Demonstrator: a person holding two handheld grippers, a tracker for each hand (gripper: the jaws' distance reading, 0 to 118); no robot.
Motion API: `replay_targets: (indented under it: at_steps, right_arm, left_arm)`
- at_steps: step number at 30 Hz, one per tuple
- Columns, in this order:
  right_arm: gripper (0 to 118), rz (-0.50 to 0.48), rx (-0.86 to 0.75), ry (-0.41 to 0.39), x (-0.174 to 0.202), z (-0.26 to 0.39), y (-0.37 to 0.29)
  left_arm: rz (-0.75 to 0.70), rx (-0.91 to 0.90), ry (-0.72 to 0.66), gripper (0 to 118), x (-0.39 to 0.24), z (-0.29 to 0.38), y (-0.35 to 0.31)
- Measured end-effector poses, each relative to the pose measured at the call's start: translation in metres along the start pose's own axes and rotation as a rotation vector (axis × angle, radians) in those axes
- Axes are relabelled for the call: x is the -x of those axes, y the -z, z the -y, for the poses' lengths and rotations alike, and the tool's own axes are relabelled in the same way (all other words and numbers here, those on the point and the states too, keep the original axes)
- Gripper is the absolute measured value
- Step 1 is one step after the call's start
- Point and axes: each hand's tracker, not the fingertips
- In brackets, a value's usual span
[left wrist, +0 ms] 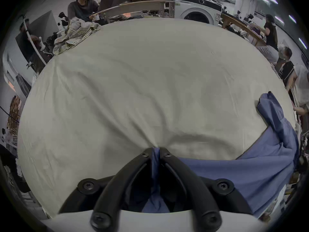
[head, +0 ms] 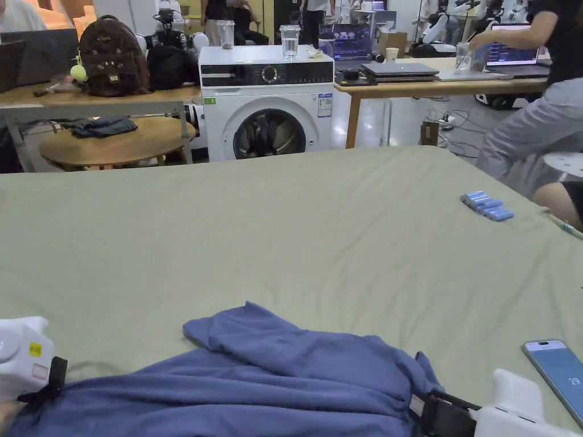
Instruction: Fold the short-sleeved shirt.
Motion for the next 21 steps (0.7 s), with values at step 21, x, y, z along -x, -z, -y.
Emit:
replay_targets:
  at_steps: [21]
  right_arm:
    - [3,-0.204,-0.329,-0.265,0.106,-0.119,-0.048]
  left_arm:
    - [0.148,-0.800,-0.065,1,0.046,-0.019,-0.249]
